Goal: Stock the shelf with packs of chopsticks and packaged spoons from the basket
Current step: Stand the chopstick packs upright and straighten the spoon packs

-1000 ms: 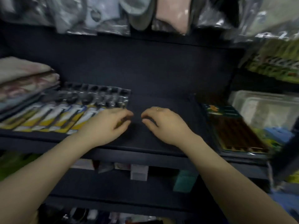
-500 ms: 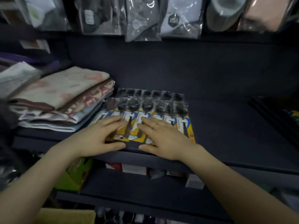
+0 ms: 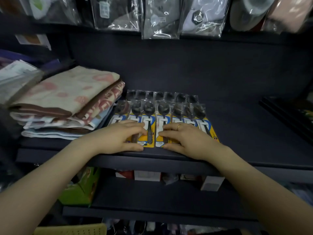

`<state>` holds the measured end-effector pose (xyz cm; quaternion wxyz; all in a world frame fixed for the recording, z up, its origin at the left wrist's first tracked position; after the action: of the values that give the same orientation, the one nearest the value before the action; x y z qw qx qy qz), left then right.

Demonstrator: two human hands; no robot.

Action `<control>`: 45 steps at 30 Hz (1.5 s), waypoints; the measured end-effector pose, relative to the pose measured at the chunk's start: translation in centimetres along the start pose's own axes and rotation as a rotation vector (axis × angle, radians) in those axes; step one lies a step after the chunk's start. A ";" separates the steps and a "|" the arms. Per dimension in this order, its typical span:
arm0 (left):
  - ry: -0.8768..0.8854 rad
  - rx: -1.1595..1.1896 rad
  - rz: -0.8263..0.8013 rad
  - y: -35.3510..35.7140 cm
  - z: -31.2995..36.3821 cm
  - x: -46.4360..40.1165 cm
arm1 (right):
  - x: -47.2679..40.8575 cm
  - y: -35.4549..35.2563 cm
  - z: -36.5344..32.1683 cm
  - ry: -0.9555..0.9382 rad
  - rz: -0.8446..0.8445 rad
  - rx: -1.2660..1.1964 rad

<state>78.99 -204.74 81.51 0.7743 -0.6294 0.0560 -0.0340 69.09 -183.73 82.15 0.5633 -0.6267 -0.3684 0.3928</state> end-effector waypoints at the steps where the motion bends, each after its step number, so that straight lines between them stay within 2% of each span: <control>1: 0.004 0.028 -0.018 -0.1 0.0 -0.2 | 0.0 -0.1 0.0 -0.007 -0.002 0.018; 7: 0.028 0.022 -0.051 -0.2 0.0 -0.5 | 0.5 0.6 0.5 -0.020 -0.004 0.054; 11: 0.068 -0.045 0.036 -0.4 0.7 -0.6 | 3.0 0.4 3.5 0.176 0.130 -0.060; 13: 0.087 -0.066 0.045 -0.4 1.5 -1.2 | 3.8 0.7 4.8 0.294 0.089 -0.033; 15: 0.102 -0.089 -0.017 0.0 2.4 -2.1 | 3.9 1.0 5.1 0.364 0.036 -0.053; 18: 0.091 -0.072 -0.079 0.7 3.5 -3.2 | 3.5 0.8 4.3 0.372 0.028 -0.052; 33: 0.134 -0.200 0.122 1.6 5.0 -3.5 | 3.0 0.7 4.2 0.329 -0.077 0.013; 37: 0.187 -0.219 0.037 1.9 6.5 -4.5 | 3.1 0.7 5.0 0.330 -0.085 -0.011; 42: 0.098 -0.182 0.027 2.0 7.4 -5.1 | 3.0 1.1 5.4 0.375 -0.070 -0.006; 45: 0.088 -0.251 0.019 1.8 7.9 -4.7 | 3.2 0.9 5.2 0.380 -0.035 -0.049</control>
<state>75.34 -196.15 81.53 0.6867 -0.7186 0.0998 -0.0471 65.78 -178.77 80.71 0.6138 -0.6968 -0.2756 0.2485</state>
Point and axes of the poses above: each hand's wrist, its own x-axis away from the middle knuckle, its own y-axis out of the palm, z = x × y, the point moved 1 cm from there along -x, towards the middle knuckle, and after that the axes turned 4 degrees about z, right-handed, at the moved point
